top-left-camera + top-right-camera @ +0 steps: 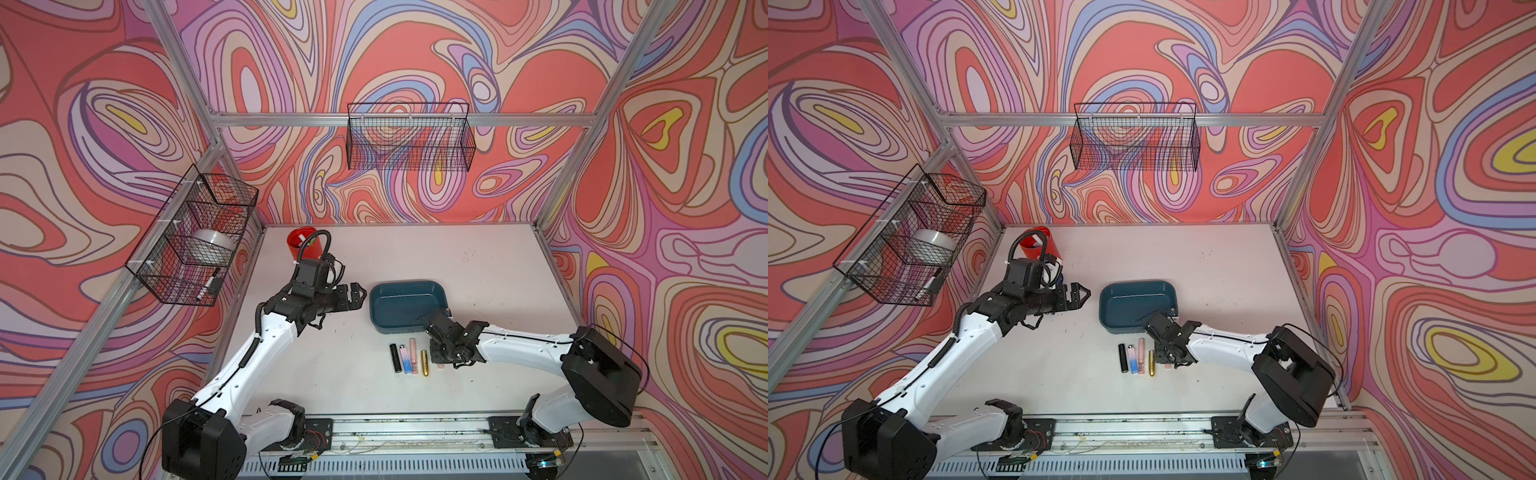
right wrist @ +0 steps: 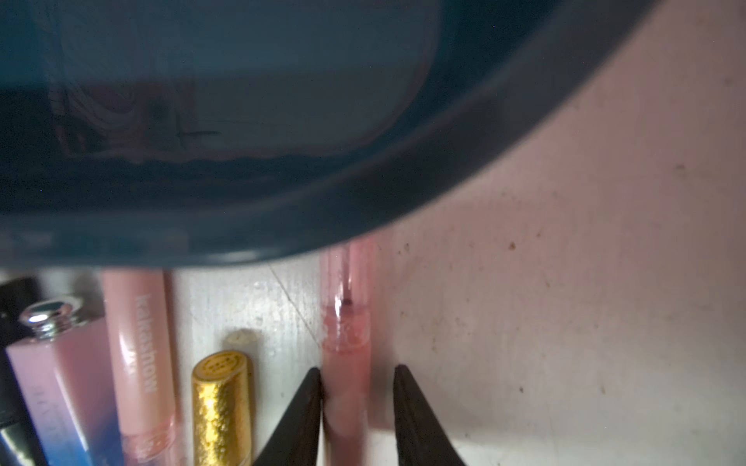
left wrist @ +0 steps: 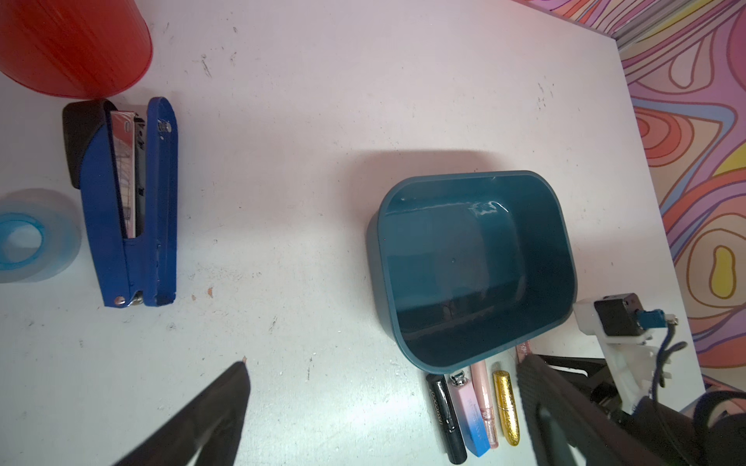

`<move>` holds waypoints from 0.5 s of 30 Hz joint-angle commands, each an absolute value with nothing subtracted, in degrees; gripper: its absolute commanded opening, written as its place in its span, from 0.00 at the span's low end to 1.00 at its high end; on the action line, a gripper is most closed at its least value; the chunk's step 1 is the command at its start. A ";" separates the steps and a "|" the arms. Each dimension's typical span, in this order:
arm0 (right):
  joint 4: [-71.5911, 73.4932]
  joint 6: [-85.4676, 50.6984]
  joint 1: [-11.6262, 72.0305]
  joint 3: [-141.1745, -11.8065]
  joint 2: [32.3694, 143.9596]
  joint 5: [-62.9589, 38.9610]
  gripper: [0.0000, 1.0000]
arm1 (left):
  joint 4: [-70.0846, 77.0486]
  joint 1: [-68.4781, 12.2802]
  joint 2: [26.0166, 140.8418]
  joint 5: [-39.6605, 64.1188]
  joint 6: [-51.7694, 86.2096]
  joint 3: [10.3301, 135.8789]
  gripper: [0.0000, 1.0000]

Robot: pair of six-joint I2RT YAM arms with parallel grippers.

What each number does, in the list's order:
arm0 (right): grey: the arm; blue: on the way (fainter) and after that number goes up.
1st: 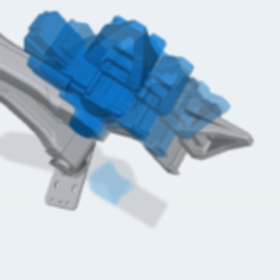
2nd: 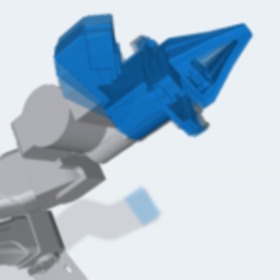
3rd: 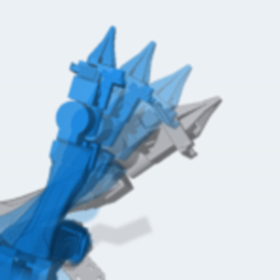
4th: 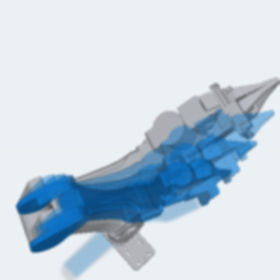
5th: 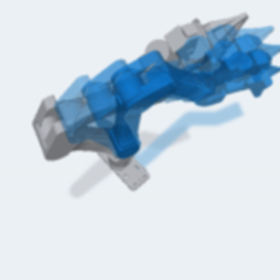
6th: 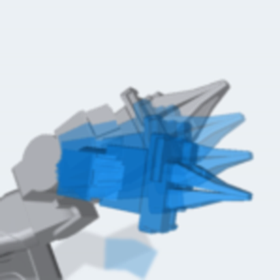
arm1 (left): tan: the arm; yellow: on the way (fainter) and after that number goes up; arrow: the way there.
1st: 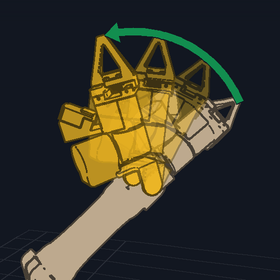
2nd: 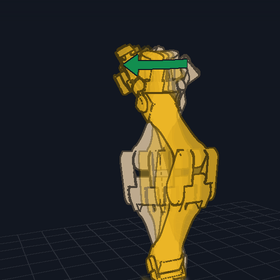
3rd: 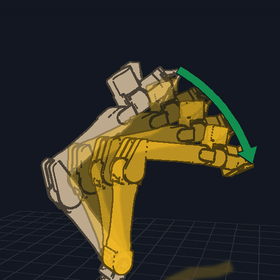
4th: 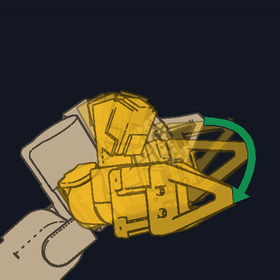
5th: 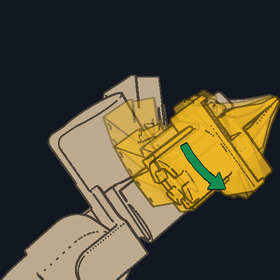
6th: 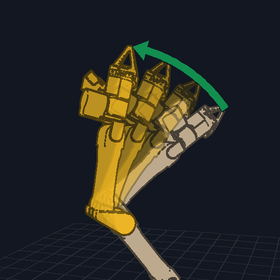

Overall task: Put the lipstick into the storage box
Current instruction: Pick up the lipstick at the center of the board.

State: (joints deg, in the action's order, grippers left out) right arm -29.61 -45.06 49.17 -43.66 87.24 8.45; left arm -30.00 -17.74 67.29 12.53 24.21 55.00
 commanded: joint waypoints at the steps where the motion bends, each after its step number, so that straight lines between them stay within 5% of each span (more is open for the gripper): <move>1: -29.12 -45.52 49.28 -44.64 88.49 7.98 0.29 | -29.79 -17.90 67.99 12.13 23.94 55.80 1.00; 9: -29.90 -46.21 49.22 -44.95 88.60 7.19 0.13 | -30.10 -17.93 68.29 11.73 22.85 56.09 1.00; 15: -32.26 -46.31 49.29 -45.27 86.81 6.93 0.09 | -30.02 -17.93 67.35 11.51 22.91 54.96 1.00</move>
State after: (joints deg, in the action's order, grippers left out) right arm -30.15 -45.80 49.17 -44.31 87.64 7.40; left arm -30.02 -17.76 68.01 12.34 23.57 55.07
